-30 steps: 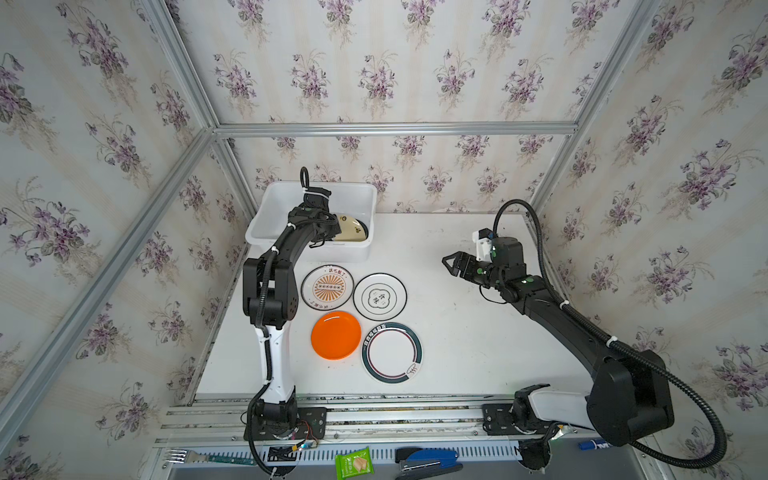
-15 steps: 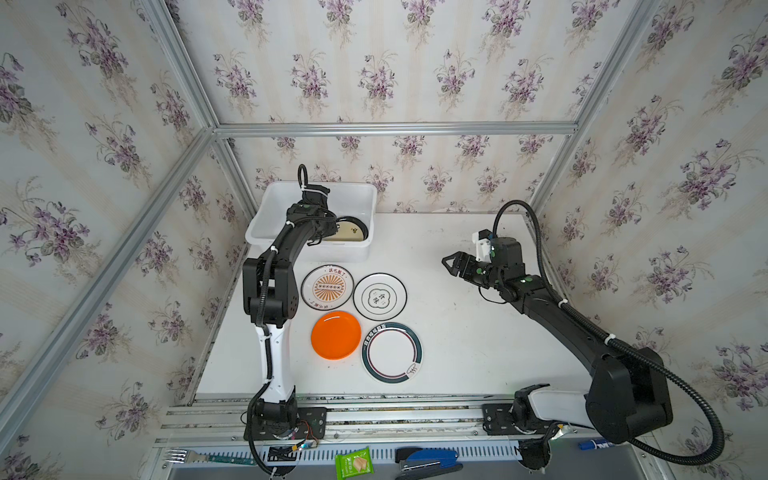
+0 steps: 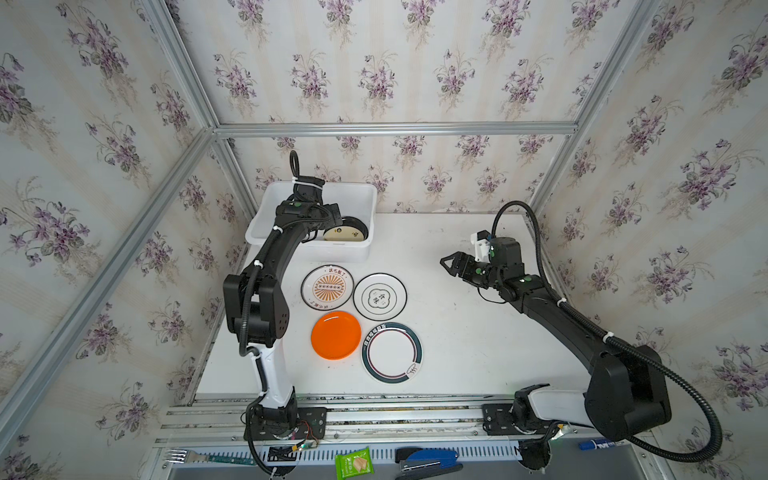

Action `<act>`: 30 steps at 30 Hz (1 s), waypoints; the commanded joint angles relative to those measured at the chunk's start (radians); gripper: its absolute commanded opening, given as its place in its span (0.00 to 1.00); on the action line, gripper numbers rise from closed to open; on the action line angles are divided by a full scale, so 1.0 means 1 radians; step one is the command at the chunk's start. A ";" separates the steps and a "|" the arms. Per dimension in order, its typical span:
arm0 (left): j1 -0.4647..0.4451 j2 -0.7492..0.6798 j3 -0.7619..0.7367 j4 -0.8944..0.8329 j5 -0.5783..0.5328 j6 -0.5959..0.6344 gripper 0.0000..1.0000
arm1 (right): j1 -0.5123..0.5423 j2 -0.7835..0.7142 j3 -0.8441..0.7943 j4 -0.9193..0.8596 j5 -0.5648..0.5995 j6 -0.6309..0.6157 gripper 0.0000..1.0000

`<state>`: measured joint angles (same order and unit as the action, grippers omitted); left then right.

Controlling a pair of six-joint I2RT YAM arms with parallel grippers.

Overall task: Place the plates into the plastic bin on the countertop
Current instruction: 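Withdraw the left gripper from the bin toward the orange plate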

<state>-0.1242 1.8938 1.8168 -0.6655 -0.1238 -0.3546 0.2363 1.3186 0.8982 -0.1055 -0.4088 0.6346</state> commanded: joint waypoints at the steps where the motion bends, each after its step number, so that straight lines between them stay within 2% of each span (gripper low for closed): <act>1: -0.015 -0.106 -0.105 0.077 -0.062 -0.040 1.00 | 0.001 -0.010 -0.004 0.010 -0.012 -0.030 0.77; 6: -0.028 -0.317 -0.305 0.130 -0.125 -0.083 1.00 | 0.015 0.003 -0.011 0.048 -0.066 -0.004 0.78; 12: -0.035 -0.576 -0.603 0.167 -0.062 -0.161 1.00 | 0.056 0.049 -0.024 0.087 -0.105 0.033 0.78; 16: -0.056 -0.756 -0.827 0.216 -0.103 -0.199 1.00 | 0.089 0.056 -0.026 0.089 -0.106 0.031 0.77; 20: -0.055 -0.877 -0.964 0.213 -0.032 -0.227 1.00 | 0.128 0.067 -0.002 0.087 -0.088 0.022 0.77; 25: -0.055 -0.984 -1.095 0.201 0.110 -0.269 1.00 | 0.173 0.091 0.017 0.090 -0.066 0.017 0.77; 30: -0.055 -1.077 -1.204 0.199 0.147 -0.310 1.00 | 0.208 0.097 0.021 0.090 -0.049 0.008 0.77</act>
<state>-0.1795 0.8452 0.6418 -0.4850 -0.0231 -0.6296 0.4343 1.4117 0.8967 -0.0391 -0.4732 0.6533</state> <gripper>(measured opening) 0.996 0.772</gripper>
